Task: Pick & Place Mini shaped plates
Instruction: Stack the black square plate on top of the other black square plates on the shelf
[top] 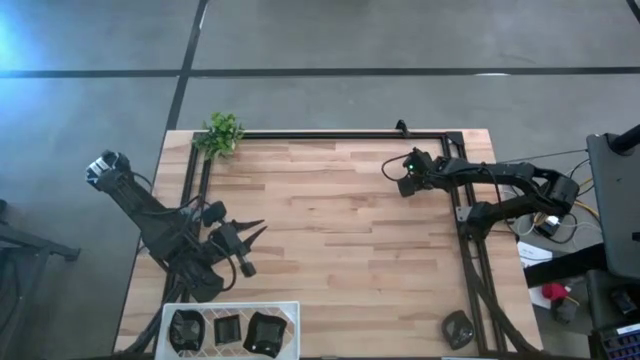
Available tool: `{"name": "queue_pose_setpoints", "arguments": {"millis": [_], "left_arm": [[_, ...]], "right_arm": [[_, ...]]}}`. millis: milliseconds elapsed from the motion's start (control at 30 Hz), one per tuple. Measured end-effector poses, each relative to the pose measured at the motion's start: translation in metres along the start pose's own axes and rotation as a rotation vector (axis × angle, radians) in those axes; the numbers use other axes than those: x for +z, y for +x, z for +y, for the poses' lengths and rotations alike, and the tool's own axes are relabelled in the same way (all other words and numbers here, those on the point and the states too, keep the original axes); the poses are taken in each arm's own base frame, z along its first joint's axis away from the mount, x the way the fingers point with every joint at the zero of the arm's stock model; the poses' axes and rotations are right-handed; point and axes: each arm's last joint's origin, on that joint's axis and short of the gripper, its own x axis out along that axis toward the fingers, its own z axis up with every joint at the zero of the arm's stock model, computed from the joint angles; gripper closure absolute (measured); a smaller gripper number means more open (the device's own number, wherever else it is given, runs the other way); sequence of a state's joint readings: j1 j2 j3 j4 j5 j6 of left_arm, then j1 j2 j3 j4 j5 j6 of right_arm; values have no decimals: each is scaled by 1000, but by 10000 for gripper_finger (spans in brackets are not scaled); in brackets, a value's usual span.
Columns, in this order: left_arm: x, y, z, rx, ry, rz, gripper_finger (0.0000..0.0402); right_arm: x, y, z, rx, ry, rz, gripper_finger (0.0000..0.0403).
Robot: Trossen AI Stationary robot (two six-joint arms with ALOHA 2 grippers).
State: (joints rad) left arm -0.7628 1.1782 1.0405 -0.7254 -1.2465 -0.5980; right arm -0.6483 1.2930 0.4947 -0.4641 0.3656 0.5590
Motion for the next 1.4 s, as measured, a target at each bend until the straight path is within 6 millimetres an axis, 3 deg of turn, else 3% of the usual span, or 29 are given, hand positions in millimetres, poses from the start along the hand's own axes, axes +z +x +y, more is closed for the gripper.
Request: {"name": "queue_pose_setpoints", "arguments": {"millis": [233, 467, 667, 1000, 1200, 1400], "left_arm": [[0, 0, 0, 0, 0, 0, 337], [0, 0, 0, 0, 0, 0, 337], [0, 0, 0, -1, 18, 0, 337], [0, 0, 0, -1, 19, 0, 337], [0, 0, 0, -1, 18, 0, 337], [0, 0, 0, -1, 13, 0, 337]], "right_arm": [[-2, 1, 0, -1, -22, 0, 307], [-2, 1, -1, -4, -48, -2, 387], [-1, -1, 2, 9, -57, -4, 393], [14, -36, 42, 180, -153, -107, 395], [12, -63, 71, 250, -245, -192, 395], [9, -76, 100, 261, -405, -248, 395]]}}
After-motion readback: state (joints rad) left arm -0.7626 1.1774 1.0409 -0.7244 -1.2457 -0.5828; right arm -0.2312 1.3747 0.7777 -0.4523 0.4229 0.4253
